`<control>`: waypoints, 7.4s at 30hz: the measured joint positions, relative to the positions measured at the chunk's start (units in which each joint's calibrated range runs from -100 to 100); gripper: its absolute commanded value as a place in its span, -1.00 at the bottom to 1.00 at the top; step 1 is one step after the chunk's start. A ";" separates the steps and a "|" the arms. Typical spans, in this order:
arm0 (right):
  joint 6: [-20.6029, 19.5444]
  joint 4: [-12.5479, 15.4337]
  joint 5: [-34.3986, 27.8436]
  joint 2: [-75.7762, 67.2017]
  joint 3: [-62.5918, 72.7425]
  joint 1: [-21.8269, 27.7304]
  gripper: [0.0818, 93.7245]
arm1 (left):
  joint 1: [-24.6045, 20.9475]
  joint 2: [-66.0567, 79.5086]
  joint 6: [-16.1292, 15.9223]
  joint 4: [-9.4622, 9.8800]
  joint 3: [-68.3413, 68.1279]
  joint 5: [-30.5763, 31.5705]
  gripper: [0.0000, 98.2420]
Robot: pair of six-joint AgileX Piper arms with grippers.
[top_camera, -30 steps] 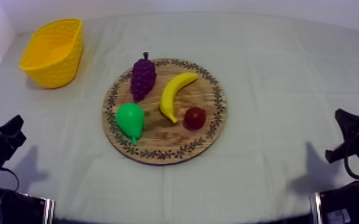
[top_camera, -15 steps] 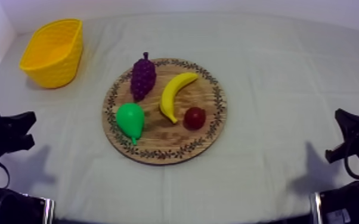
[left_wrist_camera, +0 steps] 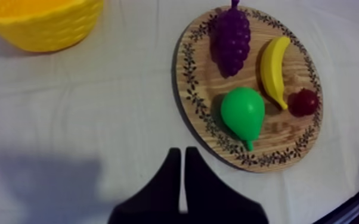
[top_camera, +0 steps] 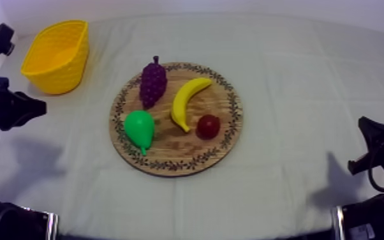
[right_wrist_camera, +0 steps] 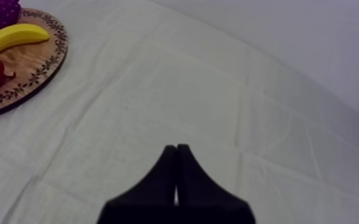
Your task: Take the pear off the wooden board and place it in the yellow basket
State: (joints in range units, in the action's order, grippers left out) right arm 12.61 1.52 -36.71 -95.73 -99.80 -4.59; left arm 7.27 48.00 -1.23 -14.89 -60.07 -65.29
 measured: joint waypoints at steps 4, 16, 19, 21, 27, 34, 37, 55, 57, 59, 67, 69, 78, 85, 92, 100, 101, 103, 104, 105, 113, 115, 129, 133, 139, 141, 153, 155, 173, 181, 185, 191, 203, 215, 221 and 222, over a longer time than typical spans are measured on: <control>-0.03 0.00 0.00 0.00 0.00 0.00 -1.00 | 3.57 -7.65 1.56 1.95 7.20 -4.40 -1.00; -0.03 0.00 0.00 0.00 0.00 0.00 -1.00 | 15.10 -30.52 8.96 6.63 28.26 -12.92 -1.00; -0.03 0.00 0.00 0.00 0.00 0.00 -1.00 | 16.96 -34.82 10.74 6.48 32.33 -13.82 -1.00; -0.03 0.00 0.00 0.00 0.00 0.00 -1.00 | 17.87 -37.17 12.08 6.23 34.72 -14.28 -0.99; -0.03 0.00 0.00 0.00 0.00 0.00 -1.00 | 19.38 -41.66 14.89 6.10 39.68 -14.94 -0.89; -0.03 0.00 0.00 0.00 0.00 0.00 -1.00 | 19.41 -43.45 17.83 7.50 41.99 -16.34 -0.46; -0.03 0.00 0.00 0.00 0.00 0.00 -1.00 | 19.36 -43.60 18.40 7.71 42.29 -16.61 -0.22; -0.03 0.00 0.00 0.00 0.00 0.00 -1.00 | 18.57 -43.89 17.45 6.97 38.76 -17.32 0.91; -0.03 0.00 0.00 0.00 0.00 0.00 -1.00 | 18.67 -44.05 17.66 7.10 38.70 -17.32 0.93; -0.03 0.00 0.00 0.00 0.00 0.00 -1.00 | 19.00 -44.26 18.31 7.26 38.77 -17.07 0.94; -0.03 0.00 0.00 0.00 0.00 0.00 -1.00 | 19.53 -46.13 19.24 7.68 38.21 -16.51 0.95; -0.03 0.00 0.00 0.00 0.00 0.00 -1.00 | 19.49 -47.45 19.08 7.54 37.61 -16.02 0.95; -0.03 0.00 0.00 0.00 0.00 0.00 -1.00 | 19.07 -56.60 17.91 6.29 33.59 -10.27 0.95; -0.02 0.00 0.00 0.00 0.00 0.00 -1.00 | 18.16 -64.38 15.12 4.57 34.74 -5.60 0.95; -0.02 0.00 0.00 0.00 0.00 0.00 -1.00 | 17.74 -70.51 14.71 4.25 37.19 -5.14 0.93; -0.02 0.00 0.00 0.00 0.00 0.00 -1.00 | 17.69 -73.52 14.76 4.19 38.20 -5.32 0.47; -0.02 0.00 0.00 0.00 0.00 0.00 -1.00 | 17.69 -73.73 14.76 4.26 38.37 -5.32 0.38; -0.02 0.00 0.00 0.00 0.00 0.00 -1.00 | 17.73 -73.97 14.73 4.33 38.44 -5.32 0.26; -0.02 0.00 0.00 0.00 0.00 0.00 -1.00 | 17.81 -74.04 14.71 4.37 38.58 -5.32 0.21; -0.02 0.00 0.00 0.00 0.00 0.00 -1.00 | 17.86 -74.11 14.67 4.37 38.66 -5.32 0.16; -0.02 0.00 0.00 0.00 0.00 0.00 -1.00 | 18.09 -74.01 13.40 4.34 38.13 -5.06 0.03; -0.02 0.00 0.00 0.00 0.00 0.00 -1.00 | 18.13 -73.40 13.20 4.39 38.00 -5.70 0.02; -0.02 0.00 0.00 0.00 0.00 0.00 -1.00 | 18.98 -61.10 15.40 6.48 44.56 -16.40 0.02; -0.02 0.00 0.00 0.00 0.00 0.00 -1.00 | 19.10 -56.67 16.21 7.54 48.80 -21.35 0.00; -0.02 0.00 0.00 0.00 0.00 0.00 -1.00 | 18.90 -52.20 17.98 9.63 54.16 -28.14 0.02; -0.02 0.00 0.00 0.00 0.00 0.00 -1.00 | 18.81 -51.35 18.26 10.02 55.80 -30.24 0.02; -0.02 0.00 0.00 0.00 0.00 0.00 -1.00 | 15.96 -50.05 17.18 11.37 60.81 -33.58 0.03; -0.02 0.00 0.00 0.00 0.00 0.00 -1.00 | 14.97 -50.63 16.35 11.84 60.89 -33.68 0.03; -0.06 0.00 0.00 0.00 0.00 0.00 -1.00 | -0.55 -59.35 8.48 14.89 72.77 -33.79 0.03; -0.04 0.00 0.00 0.00 0.00 0.00 -1.00 | -7.50 -63.83 6.31 15.61 80.44 -34.42 0.03; -0.04 0.00 0.00 0.00 0.00 0.00 -1.00 | -9.96 -64.39 5.65 15.70 82.31 -34.44 0.04; -0.04 0.00 0.00 0.00 0.00 0.00 -1.00 | -11.61 -65.77 5.33 15.70 82.17 -34.39 0.05; -0.04 0.00 0.00 0.00 0.00 0.00 -1.00 | -11.28 -73.24 5.71 15.37 82.30 -30.58 0.06; -0.04 0.00 0.00 0.00 0.00 0.00 -1.00 | -11.88 -84.50 5.69 14.89 82.70 -26.86 0.08; -0.04 0.00 0.00 0.00 0.00 0.00 -1.00 | -12.16 -88.03 5.66 14.89 82.56 -25.87 0.43; -0.04 0.00 0.00 0.00 0.00 0.00 -1.00 | -12.16 -88.36 5.65 14.58 82.64 -25.87 0.53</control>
State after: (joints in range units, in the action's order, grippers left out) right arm 12.57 1.52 -36.71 -95.73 -99.80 -4.59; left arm -4.89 -40.36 4.42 -0.31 22.56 -91.15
